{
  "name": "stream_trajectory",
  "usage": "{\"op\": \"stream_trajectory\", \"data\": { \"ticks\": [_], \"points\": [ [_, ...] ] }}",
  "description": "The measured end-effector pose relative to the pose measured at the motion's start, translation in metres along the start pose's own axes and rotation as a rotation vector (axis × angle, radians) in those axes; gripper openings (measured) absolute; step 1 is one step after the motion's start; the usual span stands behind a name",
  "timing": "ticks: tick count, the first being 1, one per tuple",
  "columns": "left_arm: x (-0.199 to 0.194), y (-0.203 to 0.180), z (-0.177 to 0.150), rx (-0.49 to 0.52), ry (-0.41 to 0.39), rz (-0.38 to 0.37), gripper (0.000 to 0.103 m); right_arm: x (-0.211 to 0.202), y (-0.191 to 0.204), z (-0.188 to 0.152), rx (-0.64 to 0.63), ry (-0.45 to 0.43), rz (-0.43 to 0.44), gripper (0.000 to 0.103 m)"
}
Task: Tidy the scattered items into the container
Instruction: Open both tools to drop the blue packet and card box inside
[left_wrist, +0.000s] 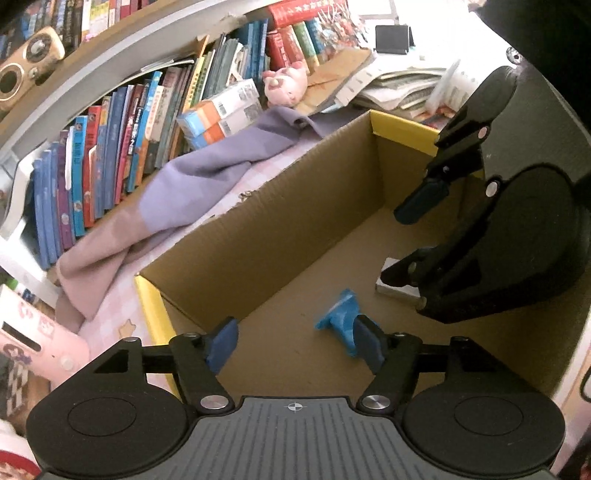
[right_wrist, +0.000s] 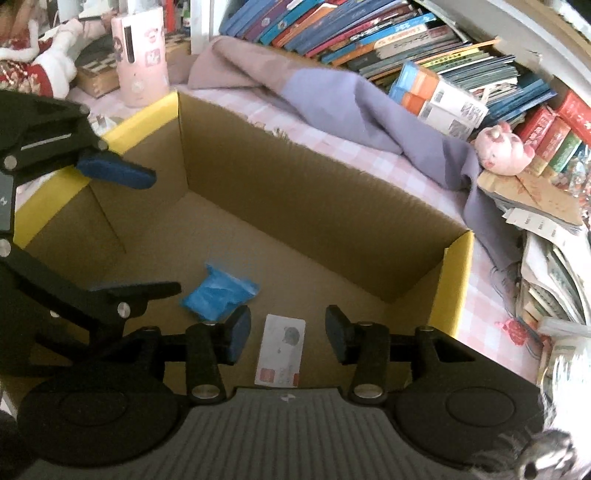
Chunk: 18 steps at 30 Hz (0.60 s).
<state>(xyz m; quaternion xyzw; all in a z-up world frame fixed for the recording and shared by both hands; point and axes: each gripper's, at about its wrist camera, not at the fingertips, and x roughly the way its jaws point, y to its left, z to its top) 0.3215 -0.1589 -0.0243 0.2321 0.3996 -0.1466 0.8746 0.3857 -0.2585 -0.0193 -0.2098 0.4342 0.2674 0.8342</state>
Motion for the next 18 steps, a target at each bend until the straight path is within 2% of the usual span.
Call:
{"op": "stream_trajectory", "data": {
  "ticks": [1,3,5,9,12,18],
  "points": [
    [-0.003,0.000,0.000,0.002,-0.005,0.000,0.074,-0.003,0.000,0.000,0.002,-0.008,-0.003,0.048],
    [-0.009,-0.001,-0.001,0.009,-0.019,0.005,0.086,-0.010,0.002,0.001,0.000,-0.029,-0.015,0.050],
    [-0.016,-0.001,-0.002,0.006,-0.033,0.006,0.087,-0.017,0.003,0.001,0.008,-0.049,-0.026,0.051],
    [-0.029,0.000,-0.008,-0.037,-0.067,0.024,0.098,-0.033,0.006,-0.002,0.042,-0.086,-0.063,0.054],
    [-0.038,0.004,-0.014,-0.089,-0.090,0.030,0.099,-0.045,0.007,-0.008,0.099,-0.122,-0.087,0.057],
    [-0.057,0.008,-0.018,-0.053,-0.135,0.052,0.101,-0.061,0.015,-0.023,0.141,-0.144,-0.126,0.057]
  ]
}}
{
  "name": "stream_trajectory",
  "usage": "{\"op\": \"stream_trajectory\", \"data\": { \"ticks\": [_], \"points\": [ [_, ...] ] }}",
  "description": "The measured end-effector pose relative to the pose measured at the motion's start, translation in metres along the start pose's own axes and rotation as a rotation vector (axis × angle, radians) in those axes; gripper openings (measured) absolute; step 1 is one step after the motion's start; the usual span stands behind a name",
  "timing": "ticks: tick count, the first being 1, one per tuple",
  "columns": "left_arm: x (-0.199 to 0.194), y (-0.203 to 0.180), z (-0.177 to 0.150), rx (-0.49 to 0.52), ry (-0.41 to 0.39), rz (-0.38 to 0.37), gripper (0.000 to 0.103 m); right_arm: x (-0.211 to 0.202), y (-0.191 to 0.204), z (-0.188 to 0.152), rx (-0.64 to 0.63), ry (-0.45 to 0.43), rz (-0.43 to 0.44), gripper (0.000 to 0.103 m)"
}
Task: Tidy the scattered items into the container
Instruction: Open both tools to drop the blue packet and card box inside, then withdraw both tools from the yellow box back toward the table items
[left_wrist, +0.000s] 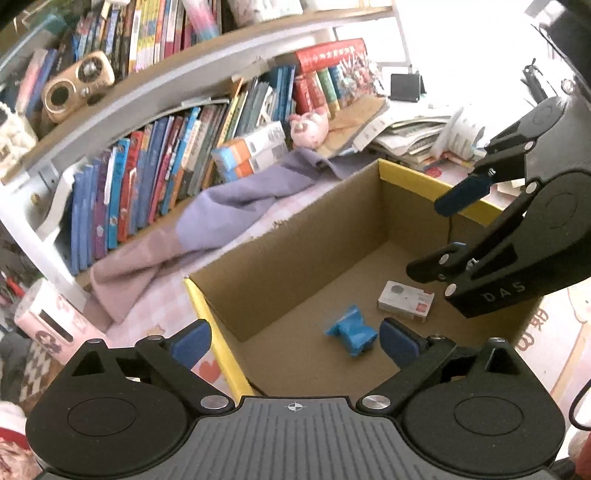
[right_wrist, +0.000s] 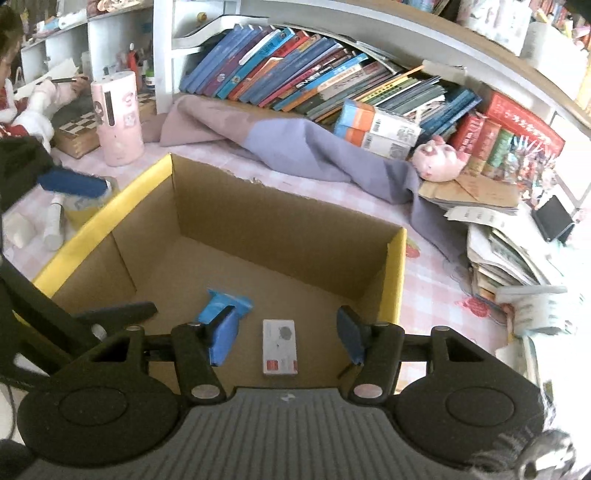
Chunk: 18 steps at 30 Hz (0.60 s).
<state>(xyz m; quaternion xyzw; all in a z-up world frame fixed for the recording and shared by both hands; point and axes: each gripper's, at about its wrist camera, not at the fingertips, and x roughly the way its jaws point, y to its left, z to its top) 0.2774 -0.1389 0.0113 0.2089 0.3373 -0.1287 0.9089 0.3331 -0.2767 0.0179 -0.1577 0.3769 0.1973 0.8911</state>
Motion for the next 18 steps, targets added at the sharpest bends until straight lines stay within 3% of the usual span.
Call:
{"op": "stream_trajectory", "data": {
  "ticks": [9,18],
  "points": [
    [-0.023,0.010,-0.014,-0.110,-0.052,0.000,0.102,-0.034,0.006,-0.003,0.077,-0.078,-0.071,0.060],
    [-0.055,0.020,-0.032,-0.136,-0.107,-0.009,0.102,-0.058,0.028,-0.014,0.109,-0.103,-0.114,0.060]
  ]
}}
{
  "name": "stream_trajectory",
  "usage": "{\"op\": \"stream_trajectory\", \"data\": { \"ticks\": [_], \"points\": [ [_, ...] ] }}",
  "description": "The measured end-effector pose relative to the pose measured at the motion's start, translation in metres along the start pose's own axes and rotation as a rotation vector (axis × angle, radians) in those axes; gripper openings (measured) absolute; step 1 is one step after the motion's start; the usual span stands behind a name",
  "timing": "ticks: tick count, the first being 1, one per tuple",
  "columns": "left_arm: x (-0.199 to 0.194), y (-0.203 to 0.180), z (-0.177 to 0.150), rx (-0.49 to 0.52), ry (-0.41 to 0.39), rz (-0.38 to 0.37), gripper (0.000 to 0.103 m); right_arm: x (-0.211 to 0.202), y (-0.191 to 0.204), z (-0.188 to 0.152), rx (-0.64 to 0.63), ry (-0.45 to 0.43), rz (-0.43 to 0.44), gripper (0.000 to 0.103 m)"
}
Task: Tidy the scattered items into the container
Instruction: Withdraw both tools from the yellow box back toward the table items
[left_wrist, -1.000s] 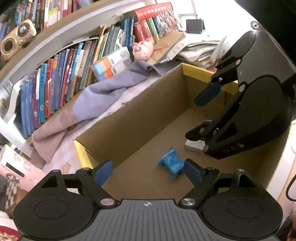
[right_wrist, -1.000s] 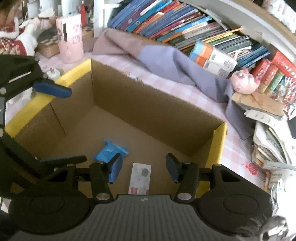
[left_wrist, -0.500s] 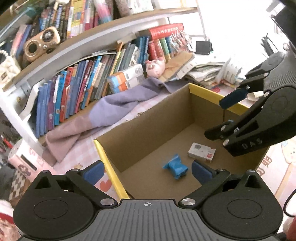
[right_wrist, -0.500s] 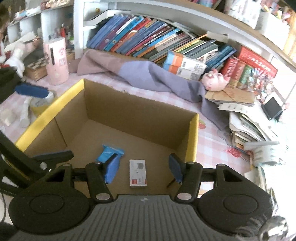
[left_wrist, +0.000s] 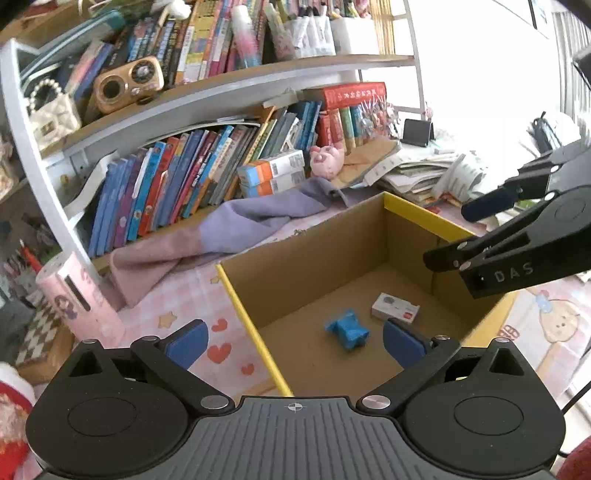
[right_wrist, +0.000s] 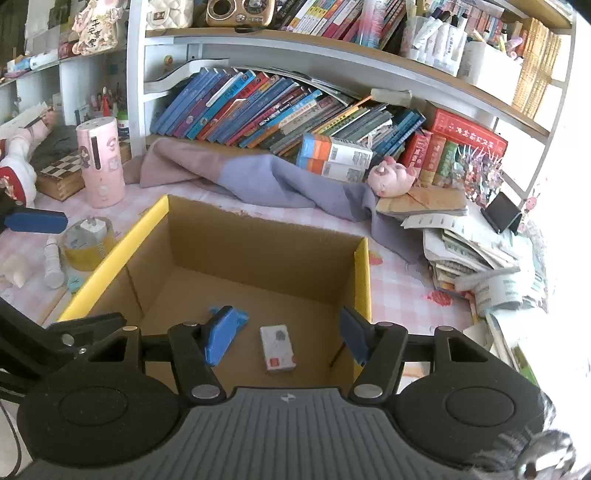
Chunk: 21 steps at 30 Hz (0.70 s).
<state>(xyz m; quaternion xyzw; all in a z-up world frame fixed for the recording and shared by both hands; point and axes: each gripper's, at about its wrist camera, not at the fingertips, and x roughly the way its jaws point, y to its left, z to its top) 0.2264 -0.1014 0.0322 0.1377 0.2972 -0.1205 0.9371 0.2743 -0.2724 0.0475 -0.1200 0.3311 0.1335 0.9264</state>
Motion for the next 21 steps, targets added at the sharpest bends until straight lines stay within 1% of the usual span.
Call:
{"op": "stream_trajectory", "data": {
  "ticks": [6,12,17,21],
  "points": [
    [-0.029,0.009,-0.015,-0.001,-0.031,-0.006,0.102,-0.025,0.024,-0.010,0.005,-0.029,-0.024,0.060],
    [-0.063,0.019,-0.030,-0.041,-0.062,-0.035,0.102,-0.055,0.045,-0.024,0.047,-0.057,-0.065,0.060],
    [-0.085,0.020,-0.047,-0.040,-0.059,-0.072,0.102,-0.075,0.062,-0.044,0.090,-0.061,-0.097,0.060],
    [-0.095,0.016,-0.064,-0.010,-0.037,-0.121,0.102,-0.086,0.079,-0.065,0.123,-0.037,-0.114,0.061]
  ]
}}
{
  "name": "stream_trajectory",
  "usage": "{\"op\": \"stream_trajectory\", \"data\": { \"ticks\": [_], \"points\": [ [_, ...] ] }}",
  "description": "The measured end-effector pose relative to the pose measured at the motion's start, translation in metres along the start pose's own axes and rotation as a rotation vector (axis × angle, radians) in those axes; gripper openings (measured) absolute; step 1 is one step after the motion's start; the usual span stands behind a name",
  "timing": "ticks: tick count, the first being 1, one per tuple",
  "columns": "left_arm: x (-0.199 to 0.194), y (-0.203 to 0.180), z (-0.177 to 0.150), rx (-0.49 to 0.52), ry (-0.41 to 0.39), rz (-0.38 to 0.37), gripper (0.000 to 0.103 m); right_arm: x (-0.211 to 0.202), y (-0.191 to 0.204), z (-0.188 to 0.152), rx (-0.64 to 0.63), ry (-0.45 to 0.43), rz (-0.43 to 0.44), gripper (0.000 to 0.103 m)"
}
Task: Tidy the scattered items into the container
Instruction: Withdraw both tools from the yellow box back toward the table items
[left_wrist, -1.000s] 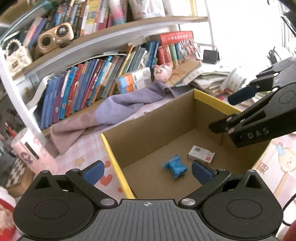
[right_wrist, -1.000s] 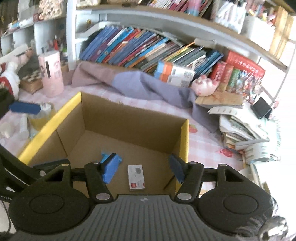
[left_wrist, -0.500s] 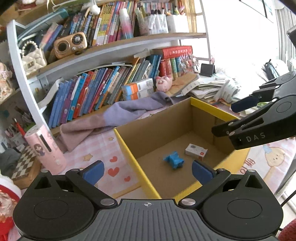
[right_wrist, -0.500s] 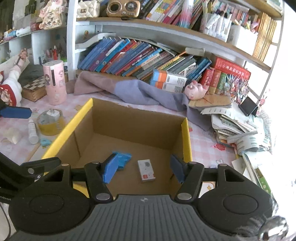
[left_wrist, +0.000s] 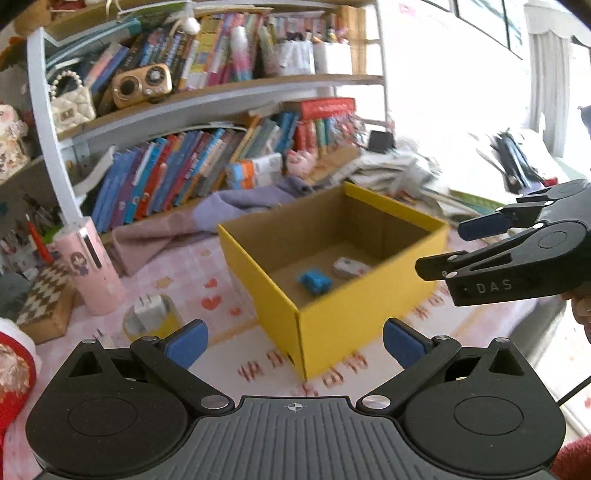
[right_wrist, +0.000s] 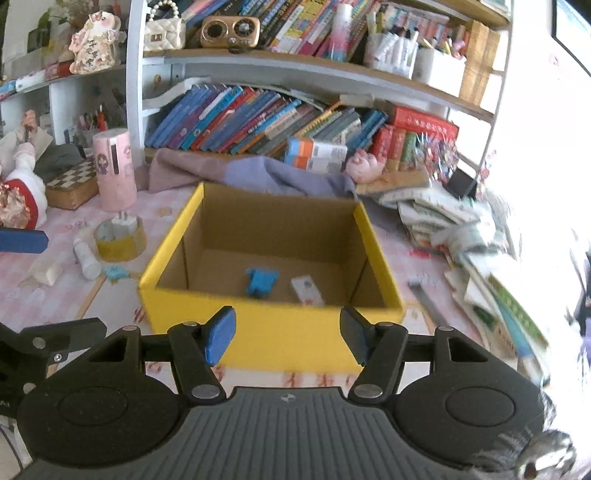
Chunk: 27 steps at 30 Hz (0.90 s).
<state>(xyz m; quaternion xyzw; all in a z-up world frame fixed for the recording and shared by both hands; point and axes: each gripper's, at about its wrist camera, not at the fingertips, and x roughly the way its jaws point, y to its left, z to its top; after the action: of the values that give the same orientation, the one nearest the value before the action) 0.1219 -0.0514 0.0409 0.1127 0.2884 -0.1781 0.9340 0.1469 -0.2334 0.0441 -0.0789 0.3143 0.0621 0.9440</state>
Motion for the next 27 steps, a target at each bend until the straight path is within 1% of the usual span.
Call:
{"op": "stream_trajectory", "data": {
  "ticks": [5,8,10,13,17,19,24,27],
  "points": [
    [-0.011,-0.005,-0.022,0.026,0.027,-0.037,0.102,-0.011,0.017,-0.028,0.033,0.040,-0.019,0.061],
    [-0.018,-0.004,-0.035,0.029,0.042,-0.035,0.102,-0.015,0.029,-0.041,0.042,0.055,-0.026,0.061],
    [-0.023,-0.001,-0.042,0.024,0.047,-0.024,0.102,-0.015,0.038,-0.047,0.042,0.059,-0.025,0.064],
    [-0.030,0.009,-0.051,-0.008,0.052,0.003,0.102,-0.014,0.052,-0.053,0.039,0.062,-0.021,0.065],
    [-0.035,0.024,-0.064,-0.059,0.067,0.059,0.102,-0.011,0.072,-0.055,0.017,0.067,-0.001,0.065],
    [-0.039,0.033,-0.072,-0.085,0.074,0.082,0.102,-0.010,0.079,-0.056,0.005,0.067,0.010,0.067],
    [-0.043,0.055,-0.095,-0.187,0.114,0.145,0.102,-0.006,0.102,-0.057,-0.038,0.078,0.044,0.069],
    [-0.047,0.063,-0.108,-0.233,0.139,0.167,0.102,-0.004,0.116,-0.060,-0.050,0.090,0.074,0.069]
  ]
}}
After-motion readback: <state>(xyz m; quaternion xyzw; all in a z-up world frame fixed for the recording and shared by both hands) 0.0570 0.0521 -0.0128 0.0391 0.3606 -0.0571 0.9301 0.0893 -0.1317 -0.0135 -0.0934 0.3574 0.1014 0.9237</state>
